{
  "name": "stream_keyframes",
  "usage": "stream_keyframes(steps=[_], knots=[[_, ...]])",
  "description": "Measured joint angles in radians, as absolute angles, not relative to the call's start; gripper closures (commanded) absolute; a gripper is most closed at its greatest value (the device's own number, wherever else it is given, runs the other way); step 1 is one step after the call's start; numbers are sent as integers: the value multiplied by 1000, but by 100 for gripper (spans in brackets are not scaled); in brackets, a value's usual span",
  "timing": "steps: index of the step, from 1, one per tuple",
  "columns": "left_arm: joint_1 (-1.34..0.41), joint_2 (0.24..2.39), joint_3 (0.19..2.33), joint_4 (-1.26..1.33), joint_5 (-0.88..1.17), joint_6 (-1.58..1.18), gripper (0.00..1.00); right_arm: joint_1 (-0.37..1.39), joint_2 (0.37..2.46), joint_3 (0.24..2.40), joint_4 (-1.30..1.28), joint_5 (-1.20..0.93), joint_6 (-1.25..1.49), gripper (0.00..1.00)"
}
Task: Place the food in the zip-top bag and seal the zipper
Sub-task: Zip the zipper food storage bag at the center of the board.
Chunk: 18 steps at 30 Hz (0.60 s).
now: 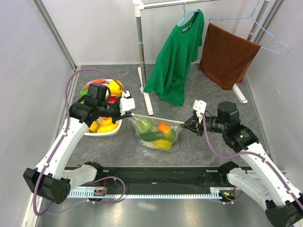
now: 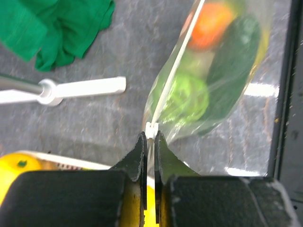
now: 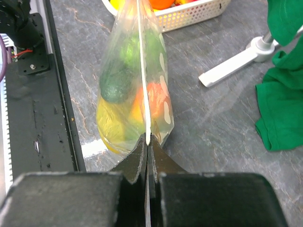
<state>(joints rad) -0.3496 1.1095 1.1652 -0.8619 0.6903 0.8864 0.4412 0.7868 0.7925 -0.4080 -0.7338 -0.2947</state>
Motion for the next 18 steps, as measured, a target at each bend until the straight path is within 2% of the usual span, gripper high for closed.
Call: stream_keyframes(steps=[10,13,14,16,17,18], knots=[[-276,1080,1165,-945,671,1009,96,422,783,793,-438,-709,-305,100],[-276,1077,1165,-966,672,1031,72,421,791,794,-438,-713,-311,100],[-275,1077,1165,-973,673,1035,48,421,797,794,-438,-718,-311,100],[-271,1077,1166,-981,675,1041,37,419,807,796,-440,-728,-311,100],[-267,1077,1168,-988,684,1036,26,416,813,798,-442,-735,-311,100],[-265,1079,1171,-993,692,1031,22,415,819,801,-442,-743,-312,100]])
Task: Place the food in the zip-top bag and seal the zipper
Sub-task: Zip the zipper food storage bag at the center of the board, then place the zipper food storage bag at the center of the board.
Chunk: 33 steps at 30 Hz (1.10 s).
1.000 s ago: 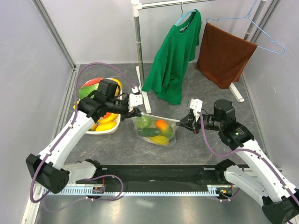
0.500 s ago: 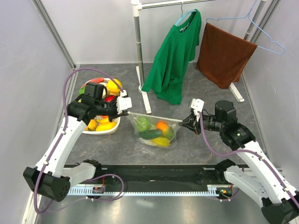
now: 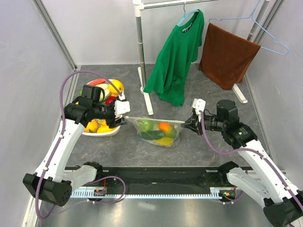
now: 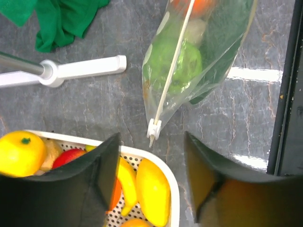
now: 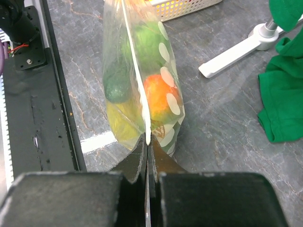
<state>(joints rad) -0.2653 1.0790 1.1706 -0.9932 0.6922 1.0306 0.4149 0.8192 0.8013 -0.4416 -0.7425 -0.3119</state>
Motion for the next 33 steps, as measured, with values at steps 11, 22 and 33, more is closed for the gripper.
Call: stream_keyframes(steps=[11,22,33], knots=[[-498,1160,1219,-889,706,871,20,412,842,807,-443,-801,-326,100],[-630,1311,1225,-780,664,748,98,412,840,820,-463,-811,-316,93],[-595,1402,1393,-745,628,595,98,373,865,847,-391,-717,38,2]])
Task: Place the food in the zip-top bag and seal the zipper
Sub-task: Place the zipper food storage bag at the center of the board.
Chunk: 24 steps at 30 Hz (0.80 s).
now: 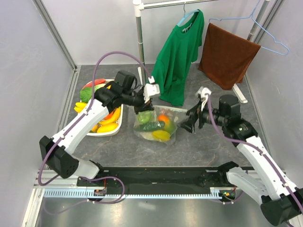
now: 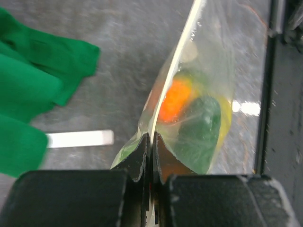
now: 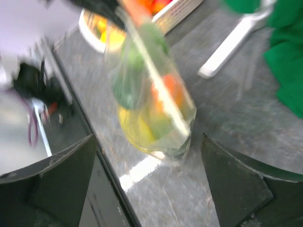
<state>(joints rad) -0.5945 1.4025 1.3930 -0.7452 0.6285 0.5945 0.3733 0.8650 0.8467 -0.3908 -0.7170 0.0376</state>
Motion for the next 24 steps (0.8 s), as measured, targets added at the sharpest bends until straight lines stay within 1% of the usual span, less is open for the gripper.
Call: stream_keyframes(steps=[3,6,9,11,13,15,20,21,23,24], knots=[[-589,1449,1452,-712,609,562,98,310,907,899,-330,-698,184,2],[-590,1500,1505,-676,601,552,98,233,968,995,-272,-699,306,2],[-591,1539,1530,-641,588,550,98,172,1013,1082,-215,-708,373,2],[-595,1551,1528,-627,579,550,98,150,1019,1099,-189,-714,396,2],[-609,1550,1499,-606,577,550,98,137,1018,1099,-182,-723,410,2],[-649,1532,1423,-573,574,547,98,131,1018,1093,-179,-728,422,2],[-825,1494,1200,-550,577,506,96,126,1003,1050,-183,-728,426,2],[-859,1490,1161,-542,577,487,93,126,1000,1045,-188,-728,422,2],[-911,1485,1100,-529,577,448,90,125,995,1036,-201,-728,413,2],[-931,1485,1073,-521,577,426,87,125,994,1033,-211,-728,401,2]])
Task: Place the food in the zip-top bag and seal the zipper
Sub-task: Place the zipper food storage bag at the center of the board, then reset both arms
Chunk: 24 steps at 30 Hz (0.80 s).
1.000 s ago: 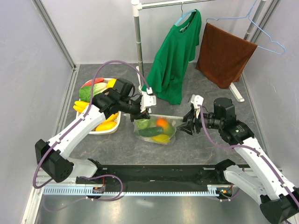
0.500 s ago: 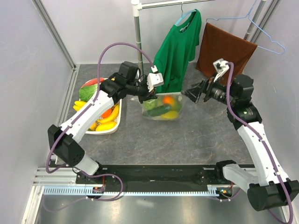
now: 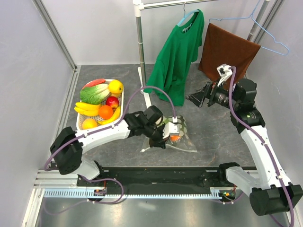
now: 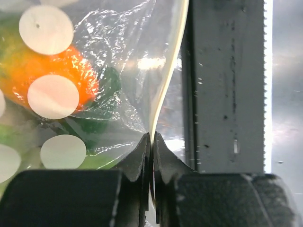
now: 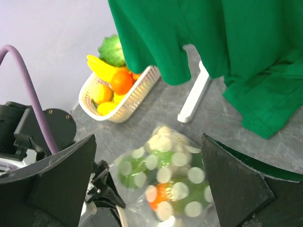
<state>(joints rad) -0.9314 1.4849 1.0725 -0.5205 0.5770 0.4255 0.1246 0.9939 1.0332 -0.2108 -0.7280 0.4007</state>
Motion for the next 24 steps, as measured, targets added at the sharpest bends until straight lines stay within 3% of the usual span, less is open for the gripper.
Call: stream_keyframes(steps=[5,6,8,9,14,24], knots=[[-978,1485,1011,-477,576,340,70,121,994,1018,-315,-728,299,2],[-981,1485,1007,-467,577,329,60,121,994,1009,-340,-727,274,2],[-990,1484,1000,-450,576,314,49,121,994,979,-392,-723,226,2],[-994,1481,995,-443,576,307,37,121,993,964,-408,-719,209,2],[-970,1445,1045,-501,586,298,3,121,962,875,-526,-691,124,2],[-478,1351,1496,-717,645,239,0,121,988,979,-676,-626,28,2]])
